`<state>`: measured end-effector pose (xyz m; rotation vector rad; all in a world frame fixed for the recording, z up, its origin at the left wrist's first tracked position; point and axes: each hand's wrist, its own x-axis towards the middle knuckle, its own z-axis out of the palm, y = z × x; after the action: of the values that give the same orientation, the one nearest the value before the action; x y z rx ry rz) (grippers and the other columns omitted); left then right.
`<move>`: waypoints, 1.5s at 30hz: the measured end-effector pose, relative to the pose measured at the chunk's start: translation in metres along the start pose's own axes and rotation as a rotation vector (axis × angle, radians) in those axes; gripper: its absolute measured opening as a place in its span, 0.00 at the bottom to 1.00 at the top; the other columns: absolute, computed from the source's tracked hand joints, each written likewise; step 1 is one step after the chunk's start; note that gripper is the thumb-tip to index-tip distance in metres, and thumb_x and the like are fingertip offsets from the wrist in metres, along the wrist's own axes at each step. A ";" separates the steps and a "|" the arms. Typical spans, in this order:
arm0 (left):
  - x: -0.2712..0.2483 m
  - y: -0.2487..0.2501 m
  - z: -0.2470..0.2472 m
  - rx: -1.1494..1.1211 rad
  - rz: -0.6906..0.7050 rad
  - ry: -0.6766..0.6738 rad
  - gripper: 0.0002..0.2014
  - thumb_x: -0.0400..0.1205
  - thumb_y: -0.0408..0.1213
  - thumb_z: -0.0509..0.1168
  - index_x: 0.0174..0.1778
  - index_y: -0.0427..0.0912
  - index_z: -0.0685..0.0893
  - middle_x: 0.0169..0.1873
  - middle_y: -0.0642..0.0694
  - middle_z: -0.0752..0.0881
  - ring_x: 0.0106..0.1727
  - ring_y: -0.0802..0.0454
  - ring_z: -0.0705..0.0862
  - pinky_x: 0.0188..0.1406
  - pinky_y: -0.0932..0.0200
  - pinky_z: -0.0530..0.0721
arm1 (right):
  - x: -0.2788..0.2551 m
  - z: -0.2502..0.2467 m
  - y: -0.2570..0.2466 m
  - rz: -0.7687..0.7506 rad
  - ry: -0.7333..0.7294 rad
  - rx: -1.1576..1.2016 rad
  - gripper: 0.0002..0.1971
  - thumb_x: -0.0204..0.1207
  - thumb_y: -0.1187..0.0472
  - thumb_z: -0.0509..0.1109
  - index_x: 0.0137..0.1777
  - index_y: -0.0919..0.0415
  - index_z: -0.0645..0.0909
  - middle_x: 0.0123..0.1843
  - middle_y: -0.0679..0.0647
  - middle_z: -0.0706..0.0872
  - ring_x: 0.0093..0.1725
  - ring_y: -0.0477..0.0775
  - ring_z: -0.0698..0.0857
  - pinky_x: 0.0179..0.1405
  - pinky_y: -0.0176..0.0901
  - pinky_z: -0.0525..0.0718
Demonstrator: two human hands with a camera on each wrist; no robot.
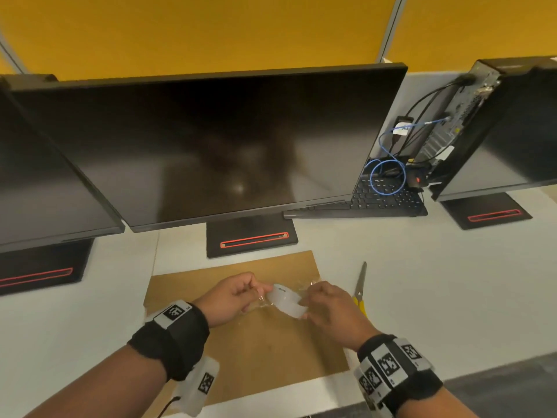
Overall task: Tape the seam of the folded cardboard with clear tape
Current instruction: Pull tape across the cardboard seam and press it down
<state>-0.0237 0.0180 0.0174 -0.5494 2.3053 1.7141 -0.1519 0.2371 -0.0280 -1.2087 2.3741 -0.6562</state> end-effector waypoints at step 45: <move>0.022 0.031 -0.020 0.261 -0.145 -0.082 0.10 0.78 0.41 0.65 0.32 0.49 0.72 0.36 0.42 0.88 0.46 0.39 0.85 0.47 0.50 0.81 | 0.002 -0.092 0.000 -0.044 -0.254 0.000 0.24 0.64 0.53 0.81 0.58 0.37 0.77 0.53 0.36 0.80 0.50 0.38 0.79 0.41 0.23 0.72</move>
<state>-0.0555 0.0027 0.0422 -0.5662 2.3188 1.3208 -0.2025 0.2567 0.0462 -1.2655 2.1435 -0.4839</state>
